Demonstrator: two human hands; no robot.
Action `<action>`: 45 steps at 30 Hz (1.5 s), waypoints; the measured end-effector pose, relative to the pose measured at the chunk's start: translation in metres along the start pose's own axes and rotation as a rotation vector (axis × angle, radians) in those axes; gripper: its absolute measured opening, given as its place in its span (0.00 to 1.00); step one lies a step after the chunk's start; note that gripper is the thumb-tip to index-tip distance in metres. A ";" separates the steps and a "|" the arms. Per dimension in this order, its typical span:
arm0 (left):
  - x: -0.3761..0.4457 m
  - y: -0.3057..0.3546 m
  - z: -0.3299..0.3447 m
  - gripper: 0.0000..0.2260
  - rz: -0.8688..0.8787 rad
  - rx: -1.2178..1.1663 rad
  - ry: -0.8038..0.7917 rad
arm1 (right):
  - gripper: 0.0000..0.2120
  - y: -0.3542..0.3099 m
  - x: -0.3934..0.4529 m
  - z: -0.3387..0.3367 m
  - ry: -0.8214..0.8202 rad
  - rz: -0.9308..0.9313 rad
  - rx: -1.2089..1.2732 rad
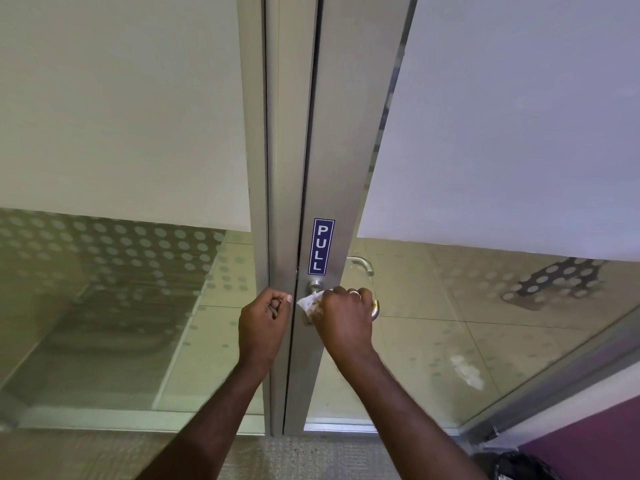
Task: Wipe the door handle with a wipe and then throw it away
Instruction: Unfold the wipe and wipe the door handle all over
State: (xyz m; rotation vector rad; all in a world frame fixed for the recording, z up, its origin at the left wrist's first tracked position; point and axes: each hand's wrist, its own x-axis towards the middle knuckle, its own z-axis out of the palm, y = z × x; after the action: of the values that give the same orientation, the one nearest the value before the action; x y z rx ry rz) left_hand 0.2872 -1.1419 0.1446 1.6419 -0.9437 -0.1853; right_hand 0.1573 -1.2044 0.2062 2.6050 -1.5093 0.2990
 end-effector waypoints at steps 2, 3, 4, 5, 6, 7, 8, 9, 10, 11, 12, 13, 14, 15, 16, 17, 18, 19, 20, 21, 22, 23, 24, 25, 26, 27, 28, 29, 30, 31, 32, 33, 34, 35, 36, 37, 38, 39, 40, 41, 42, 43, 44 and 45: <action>0.001 0.001 -0.001 0.10 -0.004 0.002 0.011 | 0.02 0.000 0.001 0.002 -0.035 0.011 0.011; 0.001 0.002 0.000 0.11 -0.004 0.004 0.015 | 0.03 -0.003 0.002 0.001 -0.050 0.010 0.026; 0.000 0.003 0.000 0.11 -0.001 0.007 0.016 | 0.05 -0.007 0.004 0.002 -0.047 0.020 0.062; 0.000 0.004 0.001 0.11 0.003 0.011 0.013 | 0.08 -0.010 0.006 0.002 -0.039 0.050 0.111; -0.001 0.005 0.003 0.10 0.007 0.013 0.007 | 0.09 -0.011 0.008 0.002 -0.025 0.085 0.157; -0.003 0.007 0.004 0.08 0.009 0.011 0.000 | 0.10 -0.013 0.009 0.002 -0.018 0.108 0.187; -0.004 0.008 0.005 0.07 0.011 0.008 -0.005 | 0.09 -0.013 0.010 0.003 -0.015 0.109 0.192; -0.005 0.009 0.006 0.06 0.013 0.006 -0.008 | 0.08 -0.011 0.010 0.003 -0.018 0.086 0.169; -0.006 0.009 0.007 0.06 0.014 0.004 -0.009 | 0.06 -0.009 0.008 0.003 -0.013 0.034 0.117; -0.006 0.009 0.007 0.06 0.013 0.002 -0.009 | 0.07 -0.006 0.004 0.000 -0.016 -0.034 0.059; -0.007 0.009 0.007 0.06 0.010 -0.001 -0.007 | 0.08 0.001 -0.001 -0.001 -0.021 -0.120 0.028; -0.008 0.009 0.007 0.06 0.009 -0.004 -0.004 | 0.08 0.010 -0.004 -0.002 -0.025 -0.218 0.020; -0.008 0.009 0.005 0.06 0.011 -0.008 -0.002 | 0.08 0.023 -0.006 -0.003 -0.027 -0.311 0.030; -0.008 0.009 0.004 0.07 0.013 -0.013 -0.002 | 0.10 0.037 -0.005 -0.004 -0.037 -0.376 0.045; -0.008 0.010 0.004 0.07 0.012 -0.019 -0.002 | 0.11 0.050 -0.003 -0.005 -0.058 -0.418 0.046; -0.008 0.011 0.003 0.07 0.004 -0.026 -0.001 | 0.11 0.061 -0.001 -0.004 -0.078 -0.442 0.026; -0.008 0.013 0.004 0.07 -0.007 -0.037 0.003 | 0.12 0.069 0.001 -0.003 -0.084 -0.466 0.000; -0.007 0.015 0.005 0.07 -0.017 -0.051 0.008 | 0.13 0.073 0.002 -0.002 -0.088 -0.493 -0.020; -0.007 0.017 0.007 0.06 -0.023 -0.066 0.011 | 0.13 0.073 0.003 -0.003 -0.091 -0.523 -0.039; -0.007 0.020 0.010 0.06 -0.024 -0.080 0.010 | 0.12 0.074 0.003 -0.004 -0.090 -0.557 -0.060; -0.006 0.023 0.012 0.05 -0.017 -0.088 0.002 | 0.11 0.077 0.003 -0.005 -0.075 -0.592 -0.070; -0.006 0.025 0.014 0.05 -0.007 -0.093 -0.009 | 0.10 0.083 0.004 -0.006 -0.048 -0.619 -0.053; -0.005 0.028 0.016 0.05 0.003 -0.099 -0.017 | 0.08 0.093 0.006 -0.008 -0.027 -0.636 -0.023; -0.004 0.029 0.017 0.06 0.007 -0.107 -0.019 | 0.07 0.105 0.008 -0.010 -0.017 -0.652 -0.006; -0.003 0.030 0.017 0.06 0.007 -0.119 -0.017 | 0.06 0.119 0.009 -0.011 -0.010 -0.671 -0.001; -0.002 0.032 0.017 0.06 0.008 -0.129 -0.014 | 0.06 0.132 0.011 -0.012 0.003 -0.691 0.006; -0.001 0.033 0.018 0.06 0.009 -0.134 -0.009 | 0.06 0.142 0.012 -0.012 0.027 -0.711 0.014; -0.001 0.034 0.018 0.06 0.007 -0.136 -0.005 | 0.07 0.151 0.013 -0.012 0.052 -0.719 0.016; -0.001 0.034 0.018 0.05 0.001 -0.135 -0.003 | 0.08 0.154 0.013 -0.013 0.073 -0.703 0.020; -0.002 0.035 0.019 0.05 -0.007 -0.132 -0.003 | 0.10 0.156 0.012 -0.014 0.100 -0.664 0.021; -0.003 0.035 0.020 0.05 -0.016 -0.130 -0.004 | 0.12 0.154 0.011 -0.014 0.131 -0.616 0.013; -0.004 0.035 0.021 0.05 -0.023 -0.130 -0.005 | 0.13 0.151 0.008 -0.012 0.158 -0.568 0.006; -0.005 0.035 0.023 0.06 -0.027 -0.134 -0.006 | 0.13 0.149 0.004 -0.008 0.181 -0.518 0.014; -0.006 0.035 0.024 0.06 -0.028 -0.140 -0.007 | 0.11 0.145 -0.001 -0.005 0.195 -0.454 0.049; -0.007 0.034 0.024 0.06 -0.023 -0.141 -0.008 | 0.10 0.141 -0.008 -0.001 0.199 -0.373 0.105; -0.008 0.034 0.024 0.06 -0.015 -0.135 -0.010 | 0.11 0.136 -0.015 0.002 0.192 -0.290 0.157; -0.008 0.033 0.024 0.06 -0.006 -0.126 -0.010 | 0.11 0.130 -0.021 0.006 0.179 -0.219 0.202; -0.009 0.032 0.024 0.06 -0.001 -0.118 -0.008 | 0.10 0.124 -0.028 0.009 0.178 -0.160 0.250; -0.008 0.031 0.024 0.06 -0.002 -0.114 -0.004 | 0.08 0.118 -0.033 0.011 0.195 -0.101 0.333; -0.008 0.030 0.023 0.06 -0.005 -0.112 -0.001 | 0.06 0.113 -0.036 0.011 0.222 -0.029 0.433; -0.008 0.028 0.023 0.07 -0.008 -0.108 0.000 | 0.05 0.108 -0.037 0.010 0.252 0.048 0.527; -0.007 0.027 0.022 0.07 -0.008 -0.103 0.001 | 0.07 0.104 -0.036 0.009 0.264 0.125 0.599; -0.007 0.026 0.022 0.07 -0.010 -0.097 0.002 | 0.09 0.102 -0.033 0.009 0.251 0.187 0.641; -0.007 0.025 0.022 0.07 -0.011 -0.091 0.002 | 0.10 0.100 -0.030 0.010 0.226 0.228 0.660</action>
State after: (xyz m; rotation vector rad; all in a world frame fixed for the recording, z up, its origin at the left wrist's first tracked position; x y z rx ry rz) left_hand 0.2572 -1.1539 0.1570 1.5636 -0.9121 -0.2310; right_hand 0.0574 -1.2308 0.1901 2.6865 -1.8588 1.2616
